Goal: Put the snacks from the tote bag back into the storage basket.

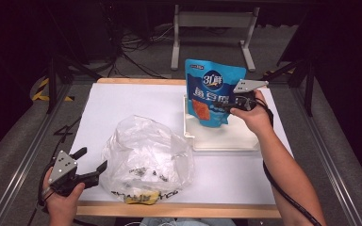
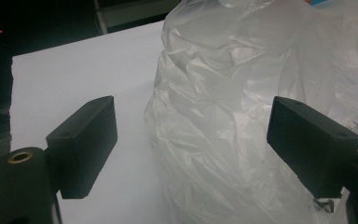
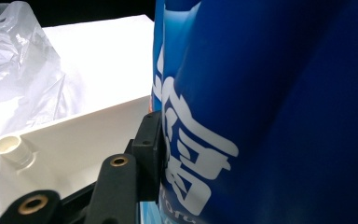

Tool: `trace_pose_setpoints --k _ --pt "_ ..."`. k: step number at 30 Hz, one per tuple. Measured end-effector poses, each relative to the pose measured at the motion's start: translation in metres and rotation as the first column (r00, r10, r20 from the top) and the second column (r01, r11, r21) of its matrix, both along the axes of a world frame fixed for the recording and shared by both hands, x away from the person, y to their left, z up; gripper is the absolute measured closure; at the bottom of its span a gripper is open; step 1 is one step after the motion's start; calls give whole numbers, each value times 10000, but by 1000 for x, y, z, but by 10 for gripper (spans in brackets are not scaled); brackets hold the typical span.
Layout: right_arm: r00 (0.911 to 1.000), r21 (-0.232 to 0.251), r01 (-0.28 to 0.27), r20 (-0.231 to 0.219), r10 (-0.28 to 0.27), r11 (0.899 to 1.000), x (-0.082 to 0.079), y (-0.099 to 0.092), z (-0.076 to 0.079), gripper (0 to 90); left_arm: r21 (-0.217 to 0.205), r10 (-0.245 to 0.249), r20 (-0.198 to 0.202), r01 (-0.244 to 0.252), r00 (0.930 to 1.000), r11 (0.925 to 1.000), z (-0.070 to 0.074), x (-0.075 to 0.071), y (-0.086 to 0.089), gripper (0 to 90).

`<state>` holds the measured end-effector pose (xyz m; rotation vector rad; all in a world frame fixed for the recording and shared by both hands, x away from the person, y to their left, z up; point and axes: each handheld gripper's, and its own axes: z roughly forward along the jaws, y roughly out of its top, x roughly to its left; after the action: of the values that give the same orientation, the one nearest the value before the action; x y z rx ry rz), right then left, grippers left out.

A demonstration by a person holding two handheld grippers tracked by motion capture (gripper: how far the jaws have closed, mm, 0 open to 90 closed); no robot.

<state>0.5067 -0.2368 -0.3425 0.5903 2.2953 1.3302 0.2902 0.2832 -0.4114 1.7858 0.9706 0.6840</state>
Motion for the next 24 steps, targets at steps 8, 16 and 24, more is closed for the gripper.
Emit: trace_pose_setpoints --k 8,16,24 --pt "9998 -15 -45 -185 44 10000 2 1 -8 575 -22 26 -6 -26 10000 10000 0 0 0 169" --pt "9996 34 7 -271 -6 10000 3 0 -13 570 -37 26 -23 -27 10000 10000 0 0 1 169" --pt "9997 -84 10 -223 -12 10000 2 -3 -17 557 -11 11 -14 -11 10000 10000 0 0 0 168"
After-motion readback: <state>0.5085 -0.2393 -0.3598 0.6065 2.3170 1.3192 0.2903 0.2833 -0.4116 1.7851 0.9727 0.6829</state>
